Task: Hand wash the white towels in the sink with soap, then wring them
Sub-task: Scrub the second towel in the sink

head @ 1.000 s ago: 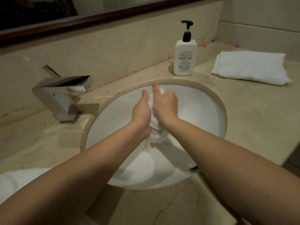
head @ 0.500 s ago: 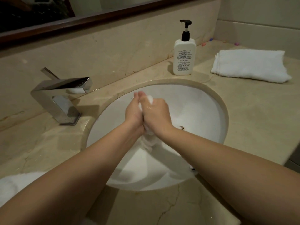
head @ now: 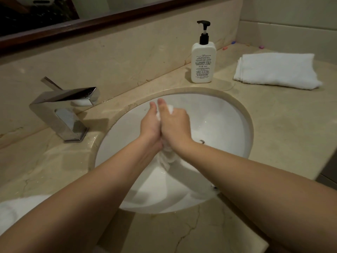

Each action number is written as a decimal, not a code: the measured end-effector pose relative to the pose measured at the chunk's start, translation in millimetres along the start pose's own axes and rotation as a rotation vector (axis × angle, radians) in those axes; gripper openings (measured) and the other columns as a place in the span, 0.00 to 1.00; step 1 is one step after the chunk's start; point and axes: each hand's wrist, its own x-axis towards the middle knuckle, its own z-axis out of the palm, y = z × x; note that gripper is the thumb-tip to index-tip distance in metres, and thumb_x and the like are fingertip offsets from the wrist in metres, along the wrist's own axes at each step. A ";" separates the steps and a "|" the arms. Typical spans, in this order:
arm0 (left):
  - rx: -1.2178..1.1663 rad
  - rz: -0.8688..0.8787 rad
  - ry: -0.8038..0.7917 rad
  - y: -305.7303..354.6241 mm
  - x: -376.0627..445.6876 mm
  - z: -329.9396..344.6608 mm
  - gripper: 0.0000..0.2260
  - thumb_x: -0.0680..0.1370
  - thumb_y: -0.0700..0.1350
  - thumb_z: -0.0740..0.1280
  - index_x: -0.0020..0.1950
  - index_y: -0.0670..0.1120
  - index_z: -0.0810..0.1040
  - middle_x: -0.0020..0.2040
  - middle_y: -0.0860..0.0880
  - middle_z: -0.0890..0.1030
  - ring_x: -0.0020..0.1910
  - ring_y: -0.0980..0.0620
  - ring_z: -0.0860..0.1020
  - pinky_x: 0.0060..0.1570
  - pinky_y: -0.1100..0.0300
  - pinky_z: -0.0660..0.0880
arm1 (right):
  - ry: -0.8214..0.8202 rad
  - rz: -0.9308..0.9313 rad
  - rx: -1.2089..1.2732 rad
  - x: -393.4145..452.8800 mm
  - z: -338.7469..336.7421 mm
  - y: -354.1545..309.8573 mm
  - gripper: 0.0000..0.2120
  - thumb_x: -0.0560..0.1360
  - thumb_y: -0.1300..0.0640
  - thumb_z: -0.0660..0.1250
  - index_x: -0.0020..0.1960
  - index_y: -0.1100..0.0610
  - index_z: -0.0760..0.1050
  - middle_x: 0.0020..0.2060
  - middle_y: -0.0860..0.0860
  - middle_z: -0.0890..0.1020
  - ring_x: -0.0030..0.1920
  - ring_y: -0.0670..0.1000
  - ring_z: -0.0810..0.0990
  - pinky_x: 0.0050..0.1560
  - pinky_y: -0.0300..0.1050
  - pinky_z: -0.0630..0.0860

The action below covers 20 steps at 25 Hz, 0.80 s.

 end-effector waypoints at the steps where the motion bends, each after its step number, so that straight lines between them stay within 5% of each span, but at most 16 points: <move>1: -0.037 -0.016 -0.007 0.8 1.7 -1.7 0.25 0.82 0.65 0.60 0.42 0.45 0.81 0.36 0.47 0.83 0.40 0.48 0.83 0.43 0.57 0.77 | -0.017 -0.033 -0.025 -2.9 3.4 0.7 0.28 0.80 0.38 0.61 0.33 0.59 0.76 0.33 0.57 0.82 0.38 0.59 0.82 0.39 0.49 0.75; 4: 0.081 -0.013 -0.055 0.2 -3.0 1.6 0.30 0.79 0.69 0.60 0.53 0.42 0.85 0.47 0.42 0.87 0.48 0.43 0.86 0.54 0.50 0.81 | 0.106 0.039 -0.021 18.4 -7.4 -2.8 0.29 0.81 0.38 0.59 0.30 0.58 0.69 0.30 0.55 0.78 0.34 0.57 0.79 0.34 0.48 0.72; 7: 0.142 0.008 0.011 2.8 -3.0 -2.0 0.32 0.78 0.69 0.60 0.60 0.41 0.82 0.50 0.42 0.87 0.51 0.43 0.86 0.61 0.47 0.79 | -0.005 0.025 -0.016 26.2 -14.5 5.7 0.28 0.81 0.40 0.61 0.28 0.55 0.63 0.24 0.50 0.71 0.29 0.52 0.71 0.33 0.46 0.66; 10: 0.163 0.041 0.113 20.5 2.6 -18.5 0.22 0.83 0.65 0.56 0.56 0.47 0.75 0.41 0.50 0.82 0.41 0.52 0.82 0.48 0.57 0.78 | -0.132 0.054 0.084 27.4 -20.2 10.0 0.21 0.81 0.42 0.63 0.35 0.54 0.68 0.30 0.50 0.72 0.34 0.50 0.71 0.38 0.44 0.67; 12: 0.264 0.006 0.112 28.7 4.2 -31.6 0.18 0.84 0.62 0.56 0.49 0.49 0.74 0.32 0.51 0.77 0.29 0.53 0.75 0.38 0.58 0.72 | -0.223 0.169 0.131 34.7 -28.1 8.5 0.13 0.81 0.44 0.63 0.50 0.54 0.75 0.46 0.50 0.80 0.44 0.49 0.78 0.47 0.44 0.74; 14: 0.455 -0.079 0.050 28.1 8.6 -42.2 0.13 0.82 0.54 0.62 0.43 0.47 0.74 0.32 0.49 0.75 0.29 0.51 0.73 0.34 0.59 0.71 | -0.336 0.247 0.034 40.3 -33.3 15.8 0.11 0.79 0.48 0.65 0.60 0.50 0.74 0.59 0.52 0.78 0.57 0.54 0.77 0.61 0.51 0.74; 17: 0.632 -0.150 -0.064 24.3 8.3 -54.8 0.04 0.80 0.41 0.65 0.47 0.41 0.76 0.36 0.45 0.77 0.31 0.49 0.75 0.30 0.61 0.75 | -0.483 0.351 -0.156 36.0 -35.7 24.8 0.15 0.73 0.54 0.69 0.59 0.50 0.76 0.60 0.54 0.79 0.59 0.58 0.78 0.63 0.58 0.75; 20: 0.727 -0.112 -0.152 20.6 12.9 -65.3 0.12 0.82 0.46 0.67 0.44 0.38 0.79 0.31 0.44 0.77 0.28 0.50 0.71 0.30 0.62 0.70 | -0.379 0.309 -0.180 38.8 -37.1 30.0 0.15 0.72 0.59 0.72 0.57 0.58 0.78 0.54 0.58 0.82 0.53 0.57 0.82 0.56 0.54 0.80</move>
